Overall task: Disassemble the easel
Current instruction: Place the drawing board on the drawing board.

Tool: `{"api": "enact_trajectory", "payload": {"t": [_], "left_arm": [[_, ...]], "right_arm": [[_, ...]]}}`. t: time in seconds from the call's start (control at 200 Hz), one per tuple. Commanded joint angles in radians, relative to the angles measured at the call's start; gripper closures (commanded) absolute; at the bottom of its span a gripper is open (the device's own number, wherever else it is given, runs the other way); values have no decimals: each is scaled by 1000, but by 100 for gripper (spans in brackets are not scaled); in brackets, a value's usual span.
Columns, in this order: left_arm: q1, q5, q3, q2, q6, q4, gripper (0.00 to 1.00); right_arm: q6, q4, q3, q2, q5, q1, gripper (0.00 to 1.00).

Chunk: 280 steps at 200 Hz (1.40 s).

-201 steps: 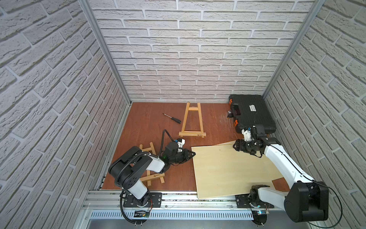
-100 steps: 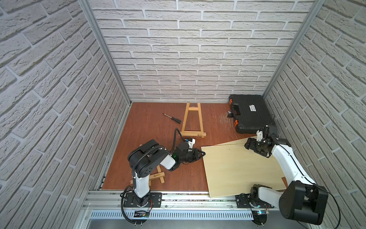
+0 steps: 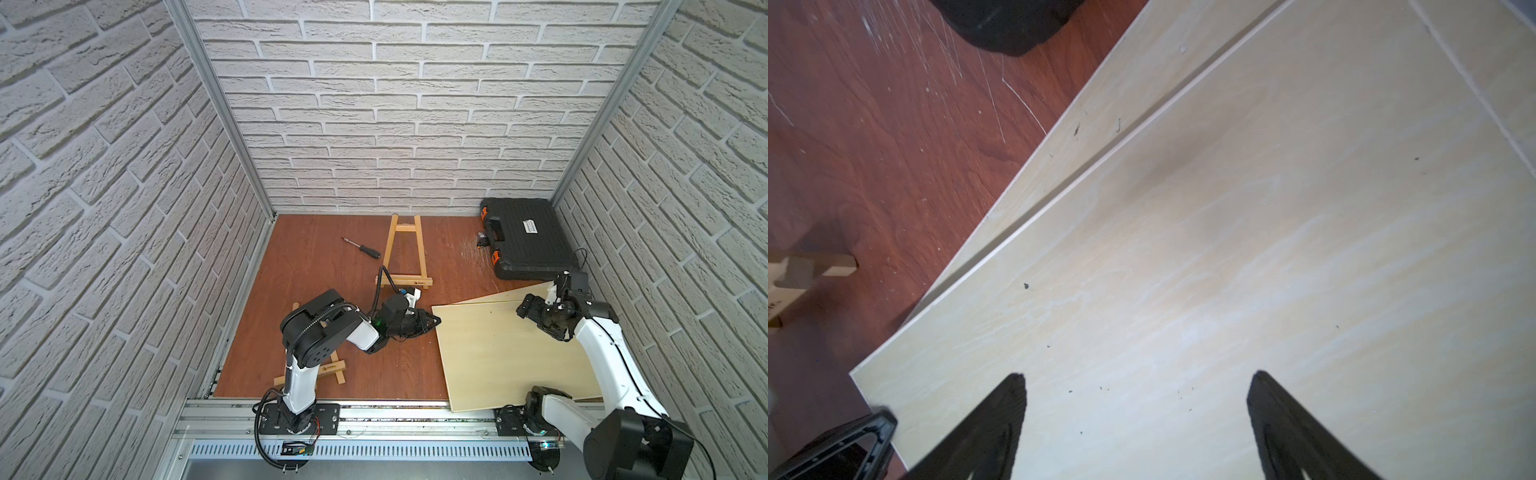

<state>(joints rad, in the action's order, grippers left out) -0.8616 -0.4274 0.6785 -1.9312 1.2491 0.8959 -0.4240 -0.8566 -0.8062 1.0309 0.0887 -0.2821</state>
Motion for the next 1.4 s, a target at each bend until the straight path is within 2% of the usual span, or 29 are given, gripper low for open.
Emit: {"api": "enact_trajectory", "payload": {"t": [0.0, 0.26, 0.45, 0.59, 0.72, 0.89, 1.1, 1.195, 1.395], "left_arm": [[-31, -38, 42, -31, -101, -4, 87], [-50, -47, 77, -75, -99, -20, 83], [-49, -22, 44, -36, -119, -47, 64], [-50, -13, 44, 2, -152, -120, 52], [-50, 1, 45, 44, -184, -182, 45], [-51, 40, 76, 130, -281, -396, 43], [-70, 53, 88, 181, -299, -575, 42], [-102, 56, 108, 149, -262, -581, 42], [-168, 76, 121, 75, -74, -460, 41]], "right_arm": [[-43, -13, -4, 12, -34, -22, 12], [-50, 5, 28, 29, 19, -45, 11], [-18, 0, 33, 43, 35, -45, 12], [-61, -12, 53, 18, 54, -46, 13], [-124, -77, 64, -50, -17, -45, 12], [-187, -168, 48, -102, -74, -45, 11], [-167, -219, 52, -141, -39, -45, 12], [-165, -212, 64, -156, -25, -46, 13], [-158, -213, 52, -162, -7, -45, 14]]}}
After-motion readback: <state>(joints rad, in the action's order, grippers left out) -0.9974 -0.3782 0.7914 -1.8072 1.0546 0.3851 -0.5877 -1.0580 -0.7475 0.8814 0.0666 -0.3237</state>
